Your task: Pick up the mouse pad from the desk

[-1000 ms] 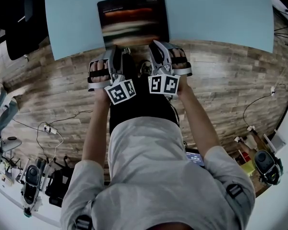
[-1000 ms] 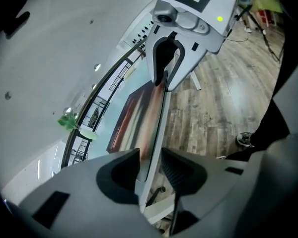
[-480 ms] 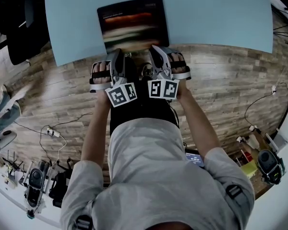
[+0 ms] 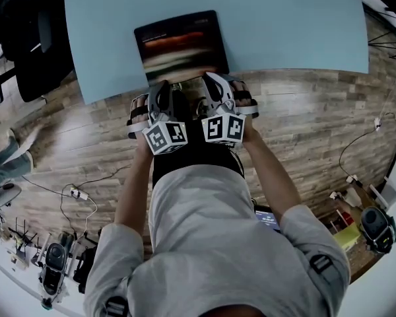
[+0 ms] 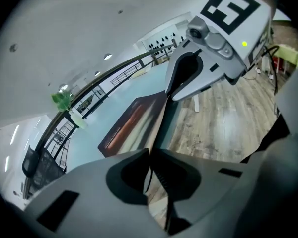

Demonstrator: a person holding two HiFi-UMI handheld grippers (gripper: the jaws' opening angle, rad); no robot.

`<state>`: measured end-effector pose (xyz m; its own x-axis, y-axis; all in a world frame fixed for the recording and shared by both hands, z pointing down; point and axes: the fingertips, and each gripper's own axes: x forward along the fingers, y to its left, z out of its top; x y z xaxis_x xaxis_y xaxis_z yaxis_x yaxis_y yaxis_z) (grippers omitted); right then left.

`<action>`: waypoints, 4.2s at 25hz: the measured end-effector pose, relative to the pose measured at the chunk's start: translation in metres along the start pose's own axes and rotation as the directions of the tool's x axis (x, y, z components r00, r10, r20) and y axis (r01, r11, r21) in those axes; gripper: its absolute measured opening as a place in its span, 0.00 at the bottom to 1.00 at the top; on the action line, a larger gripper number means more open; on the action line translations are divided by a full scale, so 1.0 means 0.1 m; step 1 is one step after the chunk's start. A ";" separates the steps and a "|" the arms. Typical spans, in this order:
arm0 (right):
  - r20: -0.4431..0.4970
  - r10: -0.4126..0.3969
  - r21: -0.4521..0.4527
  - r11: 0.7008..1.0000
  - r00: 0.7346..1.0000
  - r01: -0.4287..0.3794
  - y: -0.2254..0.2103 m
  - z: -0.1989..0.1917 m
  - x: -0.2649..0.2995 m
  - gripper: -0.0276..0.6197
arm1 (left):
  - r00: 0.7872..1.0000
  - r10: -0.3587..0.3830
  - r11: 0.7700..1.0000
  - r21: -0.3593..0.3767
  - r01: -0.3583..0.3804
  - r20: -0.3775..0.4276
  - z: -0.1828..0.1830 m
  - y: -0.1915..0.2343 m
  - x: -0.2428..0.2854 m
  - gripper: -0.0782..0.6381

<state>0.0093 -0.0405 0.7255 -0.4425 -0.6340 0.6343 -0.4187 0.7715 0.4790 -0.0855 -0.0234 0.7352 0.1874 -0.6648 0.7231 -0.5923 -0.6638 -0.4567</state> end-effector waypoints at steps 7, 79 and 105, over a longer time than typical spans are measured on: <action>-0.020 0.066 0.151 0.987 0.998 -0.062 -0.06 0.04 0.01 0.09 | 0.996 -0.088 0.982 -0.165 0.087 0.005 0.03 0.09 -0.03 0.15; 0.194 0.108 0.522 0.830 0.975 -0.196 -1.67 1.46 0.36 0.07 | 0.982 0.021 0.699 -0.705 0.119 0.187 1.11 2.01 -0.03 0.14; 0.378 -0.188 0.514 0.857 0.906 -0.036 -2.72 2.10 -0.34 0.07 | 0.881 0.214 0.734 -0.664 0.141 0.423 2.06 2.69 -0.66 0.14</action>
<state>-0.0284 -0.2404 0.4464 -0.6220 -0.7403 0.2553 -0.7504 0.6566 0.0760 -0.0957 -0.2291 0.4576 0.3699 -0.8723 0.3199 -0.9289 -0.3534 0.1105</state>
